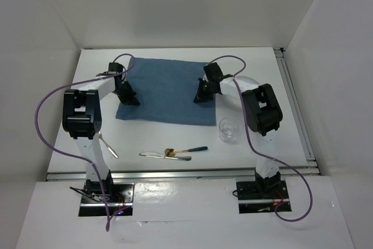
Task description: Set the dinner table for one person
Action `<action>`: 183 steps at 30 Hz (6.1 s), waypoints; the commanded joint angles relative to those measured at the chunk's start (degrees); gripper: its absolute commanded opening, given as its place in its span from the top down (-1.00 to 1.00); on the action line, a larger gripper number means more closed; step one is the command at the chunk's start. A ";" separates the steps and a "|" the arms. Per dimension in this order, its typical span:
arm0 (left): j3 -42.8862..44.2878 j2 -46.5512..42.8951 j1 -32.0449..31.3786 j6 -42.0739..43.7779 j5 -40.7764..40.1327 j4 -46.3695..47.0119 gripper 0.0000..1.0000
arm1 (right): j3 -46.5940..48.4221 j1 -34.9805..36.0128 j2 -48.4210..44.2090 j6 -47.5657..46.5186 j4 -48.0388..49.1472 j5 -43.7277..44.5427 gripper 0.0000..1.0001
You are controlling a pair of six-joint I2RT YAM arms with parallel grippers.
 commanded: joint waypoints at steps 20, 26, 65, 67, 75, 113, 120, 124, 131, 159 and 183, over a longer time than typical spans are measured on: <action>-12.92 -8.65 -6.44 -2.72 -4.59 -2.47 1.00 | -20.63 -1.58 -13.72 -0.61 -1.61 10.18 1.00; -7.93 -14.53 -8.38 -2.11 -7.83 -6.60 1.00 | -14.58 -1.06 -21.89 -2.62 -5.02 10.79 0.69; -0.97 -31.58 -16.90 4.22 -9.86 -9.16 0.09 | -34.78 -37.09 -22.09 14.50 22.39 -1.87 -0.69; -0.97 -31.06 -16.90 4.22 -9.86 -9.16 0.09 | -34.78 -36.48 -21.47 15.91 22.39 0.15 -0.23; -0.44 -31.06 -17.96 4.22 -11.00 -9.86 0.09 | -35.83 -36.48 -29.89 17.15 22.30 3.50 1.00; 0.53 -42.22 -15.67 -3.77 -17.95 -15.83 0.14 | -10.53 -1.58 -9.79 20.84 31.28 -17.95 1.00; -0.62 -41.17 -15.67 -3.77 -17.42 -15.31 0.14 | -11.14 -1.06 -7.23 19.70 27.41 -16.28 0.11; 0.52 -39.32 -15.67 -4.92 -21.89 -19.07 0.06 | -11.14 0.09 -10.03 16.80 22.23 -11.29 -0.71; 0.53 -37.47 -15.14 -5.44 -21.90 -20.33 0.06 | -5.51 2.55 -17.41 8.36 6.93 6.54 -1.00; -5.18 -35.19 -14.62 -5.97 -18.65 -16.98 0.09 | -40.13 -12.74 -60.50 9.85 -17.35 16.86 -0.89; -5.54 -34.66 -14.62 -3.60 -21.19 -17.68 0.15 | -19.77 -5.28 -43.84 0.99 -7.94 27.93 1.00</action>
